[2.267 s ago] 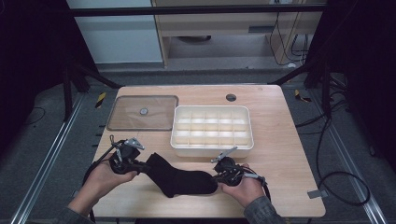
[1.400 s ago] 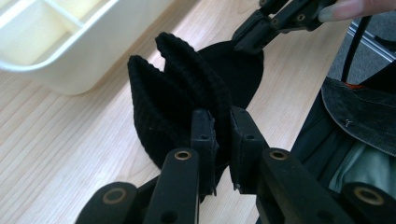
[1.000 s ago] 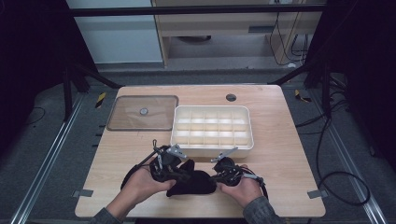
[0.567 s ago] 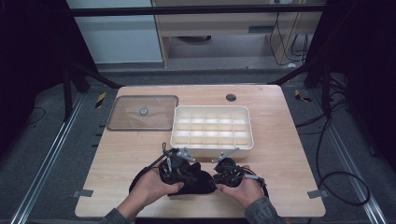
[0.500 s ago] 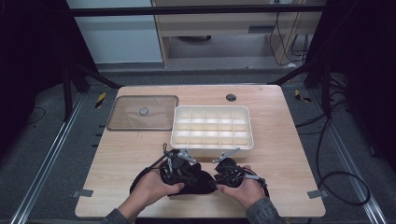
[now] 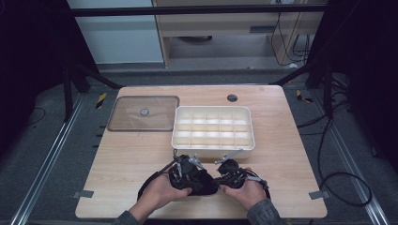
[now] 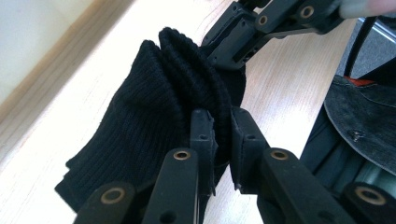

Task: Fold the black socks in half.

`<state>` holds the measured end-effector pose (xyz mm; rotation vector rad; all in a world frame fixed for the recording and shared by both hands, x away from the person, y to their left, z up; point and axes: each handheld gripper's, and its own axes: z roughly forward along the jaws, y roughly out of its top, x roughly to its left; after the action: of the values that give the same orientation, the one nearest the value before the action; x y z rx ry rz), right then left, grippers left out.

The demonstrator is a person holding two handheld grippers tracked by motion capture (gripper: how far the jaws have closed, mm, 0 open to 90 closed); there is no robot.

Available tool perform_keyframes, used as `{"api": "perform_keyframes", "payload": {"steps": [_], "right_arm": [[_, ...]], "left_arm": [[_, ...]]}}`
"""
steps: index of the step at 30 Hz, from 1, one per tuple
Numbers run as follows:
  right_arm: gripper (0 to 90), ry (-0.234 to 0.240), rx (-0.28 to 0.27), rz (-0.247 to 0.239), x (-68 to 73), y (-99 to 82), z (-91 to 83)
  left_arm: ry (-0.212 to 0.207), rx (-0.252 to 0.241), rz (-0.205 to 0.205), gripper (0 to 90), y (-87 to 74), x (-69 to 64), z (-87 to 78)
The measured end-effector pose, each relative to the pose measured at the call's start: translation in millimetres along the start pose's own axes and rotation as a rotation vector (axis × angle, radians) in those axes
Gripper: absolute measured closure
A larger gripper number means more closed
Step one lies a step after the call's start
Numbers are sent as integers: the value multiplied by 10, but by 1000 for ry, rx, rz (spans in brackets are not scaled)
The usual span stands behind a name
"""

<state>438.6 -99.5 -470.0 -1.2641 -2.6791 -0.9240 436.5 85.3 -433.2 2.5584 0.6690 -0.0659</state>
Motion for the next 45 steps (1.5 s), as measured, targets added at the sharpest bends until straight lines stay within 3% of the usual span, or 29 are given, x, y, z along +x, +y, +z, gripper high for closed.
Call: {"api": "perform_keyframes", "payload": {"steps": [5,11,17,25,30,33,37,45], "right_arm": [[844,1,-1,1,0,-9,-14],[833,8,-10,7,1,-21,-7],[735,0,-17,7,3,-24,-23],[670,-25,-18,2,12,-27,-136],[670,-43,-33,-5,7,-4,-244],[663,-50,-39,-2,18,22,-266],[629,-59,-49,-5,48,64,-257],[469,-95,-54,-18,137,152,-262]], "left_arm": [[13,13,-7,802,7,21,44],[-12,-3,-37,799,-14,50,108],[-13,-13,-38,781,-31,29,165],[-25,-66,-32,686,-7,-79,35],[38,-92,-13,608,-7,-115,-150],[115,-78,-1,530,-35,-53,-215],[192,-73,-20,424,-112,50,-257],[217,-100,-104,134,-309,212,-333]]}}
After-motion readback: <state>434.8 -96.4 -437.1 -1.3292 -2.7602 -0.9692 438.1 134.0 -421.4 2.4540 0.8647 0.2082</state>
